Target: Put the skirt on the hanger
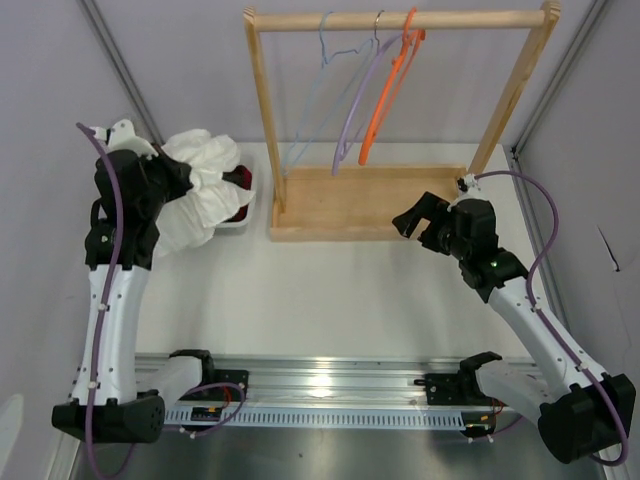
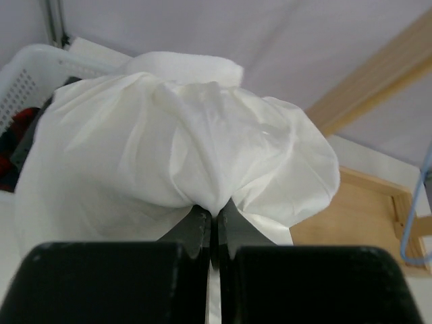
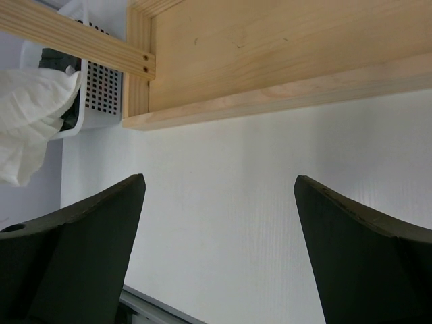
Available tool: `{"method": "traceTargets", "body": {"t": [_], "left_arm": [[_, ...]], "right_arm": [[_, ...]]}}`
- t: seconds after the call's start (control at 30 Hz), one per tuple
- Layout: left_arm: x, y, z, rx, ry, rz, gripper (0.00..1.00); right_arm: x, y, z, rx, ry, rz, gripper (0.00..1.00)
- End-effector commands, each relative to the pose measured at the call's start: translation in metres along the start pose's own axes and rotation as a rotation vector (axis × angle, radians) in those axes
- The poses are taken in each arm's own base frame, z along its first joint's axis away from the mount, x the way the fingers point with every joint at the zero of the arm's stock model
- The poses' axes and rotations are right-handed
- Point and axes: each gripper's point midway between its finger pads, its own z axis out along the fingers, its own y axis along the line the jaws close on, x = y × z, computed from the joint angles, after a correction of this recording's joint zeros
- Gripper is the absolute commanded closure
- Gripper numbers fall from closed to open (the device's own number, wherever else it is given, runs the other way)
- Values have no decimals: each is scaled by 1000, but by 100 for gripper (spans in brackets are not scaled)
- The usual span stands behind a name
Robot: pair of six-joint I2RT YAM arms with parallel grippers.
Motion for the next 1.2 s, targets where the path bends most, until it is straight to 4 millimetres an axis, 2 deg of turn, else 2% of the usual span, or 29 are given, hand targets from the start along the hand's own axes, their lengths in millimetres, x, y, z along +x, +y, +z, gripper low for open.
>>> {"method": "traceTargets", "body": {"t": [0.0, 0.07, 0.2, 0.33, 0.4, 0.53, 0.6, 0.7, 0.73, 0.77, 0.8, 0.87, 0.9, 0.97, 1.0, 1.03, 1.1, 1.17], "left_arm": [[27, -33, -26, 162, 81, -5, 100], [51, -42, -36, 208, 144, 10, 100], [82, -56, -62, 305, 204, 11, 100], [90, -92, -103, 513, 231, 35, 100], [86, -106, -118, 592, 237, 61, 100], [92, -138, -140, 783, 310, 76, 100], [100, -146, -138, 806, 334, 78, 100], [123, -163, -136, 835, 383, 56, 100], [145, -160, -127, 805, 424, 49, 100], [146, -163, -117, 779, 395, 37, 100], [164, -166, -113, 769, 438, 23, 100], [181, -170, -97, 739, 430, -10, 100], [192, -178, -94, 738, 456, -41, 100], [201, -188, -82, 728, 444, -83, 100], [207, -196, -83, 747, 456, -85, 100], [221, -201, -76, 741, 483, -79, 100], [228, -219, -79, 787, 489, -66, 100], [251, -230, -75, 810, 552, -26, 100]], "right_arm": [[-25, 21, -5, -53, -69, -25, 1], [-24, 21, -3, -50, -61, -28, 1], [-18, 19, -3, -46, -47, -30, 1], [-13, 16, 0, -34, -41, -31, 1], [-11, 17, 1, -34, -36, -32, 0], [-10, 21, 2, -38, -36, -32, 1], [-10, 23, 2, -37, -39, -36, 1], [-10, 22, 1, -29, -39, -33, 1], [-9, 23, 1, -28, -36, -34, 1], [-8, 22, 0, -26, -36, -34, 1], [-8, 22, 0, -24, -34, -35, 1], [-6, 21, 0, -16, -29, -35, 0], [-6, 21, 0, -14, -27, -36, 1], [-5, 21, -1, -11, -21, -39, 1], [-6, 21, -1, -10, -22, -41, 0], [-7, 21, -2, -9, -21, -41, 1], [-5, 22, -3, -7, -12, -48, 0], [-4, 24, -4, -8, -7, -54, 1]]}}
